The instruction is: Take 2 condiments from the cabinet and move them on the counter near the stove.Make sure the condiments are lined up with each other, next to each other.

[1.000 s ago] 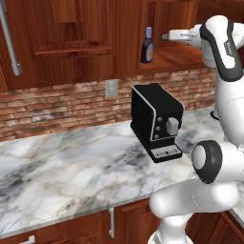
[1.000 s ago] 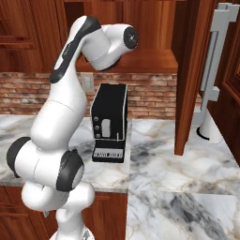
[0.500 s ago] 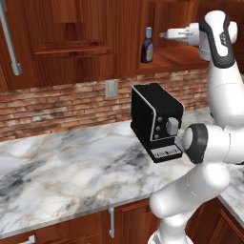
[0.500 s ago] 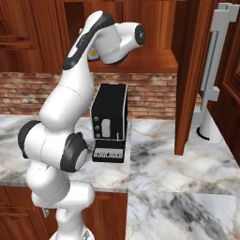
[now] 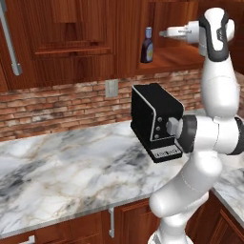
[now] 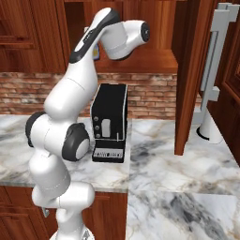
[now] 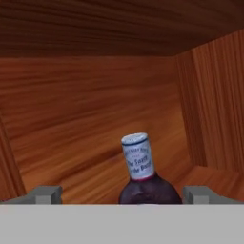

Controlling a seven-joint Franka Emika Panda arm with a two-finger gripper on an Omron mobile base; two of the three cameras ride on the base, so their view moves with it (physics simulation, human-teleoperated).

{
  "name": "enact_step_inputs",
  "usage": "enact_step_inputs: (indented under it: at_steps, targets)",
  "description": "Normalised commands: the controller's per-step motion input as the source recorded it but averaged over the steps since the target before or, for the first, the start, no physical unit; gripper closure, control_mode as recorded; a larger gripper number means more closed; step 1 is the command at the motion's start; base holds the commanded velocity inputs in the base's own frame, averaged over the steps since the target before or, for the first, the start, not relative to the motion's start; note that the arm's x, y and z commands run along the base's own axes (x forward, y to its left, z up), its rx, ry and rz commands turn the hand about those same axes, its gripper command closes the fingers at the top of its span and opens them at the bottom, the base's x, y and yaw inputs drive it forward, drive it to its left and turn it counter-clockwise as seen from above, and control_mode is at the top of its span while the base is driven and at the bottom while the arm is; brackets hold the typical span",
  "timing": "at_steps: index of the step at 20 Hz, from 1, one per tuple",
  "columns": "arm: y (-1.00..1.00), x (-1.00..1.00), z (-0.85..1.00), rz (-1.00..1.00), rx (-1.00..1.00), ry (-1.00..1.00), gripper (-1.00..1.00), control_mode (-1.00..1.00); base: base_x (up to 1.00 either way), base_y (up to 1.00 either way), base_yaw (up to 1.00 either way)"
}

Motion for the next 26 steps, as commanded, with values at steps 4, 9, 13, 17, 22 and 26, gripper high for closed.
enact_step_inputs:
  at_steps: [4,9,13,17,22,26]
  targets:
    - [0.0,0.29,0.0,0.0,0.0,-0.01,-1.0,-1.0,0.0,0.0,0.0]
    - [0.02,0.14,-0.06,0.0,0.0,-0.02,-1.0,-1.0,0.0,0.0,0.0]
    - [0.01,0.03,-0.07,0.0,0.0,-0.04,-1.0,-1.0,0.0,0.0,0.0]
    - [0.0,0.0,0.0,0.0,0.0,0.0,-1.0,-1.0,0.0,0.0,0.0]
    - [0.03,0.0,0.0,0.0,0.0,0.0,-1.0,-1.0,0.0,0.0,0.0]
    - [0.11,0.0,0.0,0.0,0.0,0.0,-1.0,-1.0,0.0,0.0,0.0]
